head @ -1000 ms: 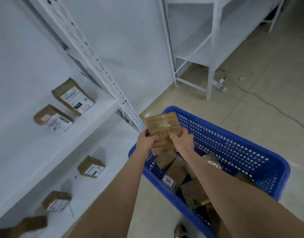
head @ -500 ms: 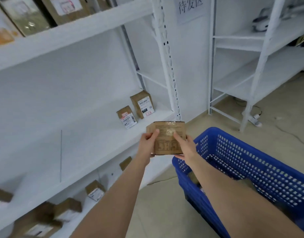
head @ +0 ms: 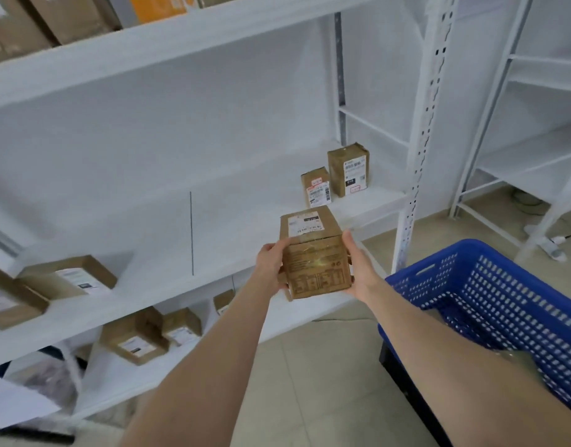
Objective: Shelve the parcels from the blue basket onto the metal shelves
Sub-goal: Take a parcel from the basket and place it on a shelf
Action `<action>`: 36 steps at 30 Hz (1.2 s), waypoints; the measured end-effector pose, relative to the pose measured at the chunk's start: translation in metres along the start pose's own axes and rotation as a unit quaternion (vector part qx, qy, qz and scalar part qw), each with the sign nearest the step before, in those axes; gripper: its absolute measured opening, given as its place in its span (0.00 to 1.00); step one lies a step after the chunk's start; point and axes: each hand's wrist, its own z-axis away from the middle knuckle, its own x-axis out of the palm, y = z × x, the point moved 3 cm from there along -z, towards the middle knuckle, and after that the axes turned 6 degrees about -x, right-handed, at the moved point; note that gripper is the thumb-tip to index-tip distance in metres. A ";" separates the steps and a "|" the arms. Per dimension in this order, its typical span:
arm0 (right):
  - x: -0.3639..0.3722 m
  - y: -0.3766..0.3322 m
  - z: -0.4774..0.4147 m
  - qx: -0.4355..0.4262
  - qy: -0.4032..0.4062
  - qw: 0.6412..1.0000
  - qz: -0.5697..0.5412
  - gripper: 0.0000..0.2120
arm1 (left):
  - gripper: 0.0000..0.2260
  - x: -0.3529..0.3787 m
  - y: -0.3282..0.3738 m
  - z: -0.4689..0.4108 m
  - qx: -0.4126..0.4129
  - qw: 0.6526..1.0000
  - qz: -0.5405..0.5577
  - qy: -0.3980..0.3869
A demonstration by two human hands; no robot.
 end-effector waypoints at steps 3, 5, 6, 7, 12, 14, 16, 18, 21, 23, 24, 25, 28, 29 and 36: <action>0.008 0.008 0.002 0.038 -0.016 0.999 0.013 0.21 | 0.18 -0.016 -0.011 0.004 0.003 1.000 0.006 0.022; 0.015 0.008 0.010 0.066 -0.031 0.997 0.025 0.20 | 0.16 -0.025 -0.018 0.007 0.007 0.999 0.009 0.034; 0.019 0.008 0.016 0.078 -0.038 0.996 0.024 0.19 | 0.16 -0.029 -0.021 0.009 0.008 0.999 0.010 0.039; 0.023 0.008 0.020 0.081 -0.047 0.995 0.022 0.18 | 0.15 -0.035 -0.024 0.011 0.009 0.999 0.012 0.044; 0.036 0.015 0.027 0.094 -0.066 0.993 0.009 0.14 | 0.08 -0.057 -0.031 0.018 0.002 0.999 0.000 0.051; 0.039 0.021 0.025 0.094 -0.067 0.993 -0.006 0.14 | 0.12 -0.064 -0.032 0.023 -0.013 0.999 0.007 0.042; 0.040 0.029 0.020 0.096 -0.067 0.993 -0.026 0.19 | 0.21 -0.071 -0.034 0.028 -0.037 0.999 0.030 0.016; 0.044 0.034 0.016 0.101 -0.065 0.992 -0.041 0.22 | 0.30 -0.079 -0.038 0.031 -0.056 0.997 0.045 -0.006; 0.056 0.039 0.017 0.101 -0.081 0.990 -0.056 0.20 | 0.37 -0.093 -0.042 0.037 -0.069 0.995 0.066 -0.017; 0.065 0.041 0.020 0.093 -0.099 0.989 -0.053 0.19 | 0.35 -0.101 -0.042 0.043 -0.070 0.994 0.079 -0.020; 0.070 0.042 0.022 0.091 -0.105 0.989 -0.048 0.18 | 0.33 -0.105 -0.042 0.045 -0.069 0.994 0.081 -0.017; 0.074 0.044 0.024 0.092 -0.105 0.989 -0.042 0.17 | 0.32 -0.110 -0.041 0.047 -0.065 0.994 0.082 -0.008; 0.085 0.052 0.030 0.110 -0.106 0.988 -0.010 0.28 | 0.30 -0.123 -0.038 0.051 -0.042 0.993 0.099 0.050; 0.090 0.054 0.034 0.123 -0.112 0.986 0.007 0.37 | 0.30 -0.127 -0.037 0.051 -0.030 0.990 0.117 0.075; 0.142 0.074 0.065 0.169 -0.185 0.966 -0.064 0.56 | 0.48 -0.135 -0.026 0.066 0.071 0.972 0.152 0.165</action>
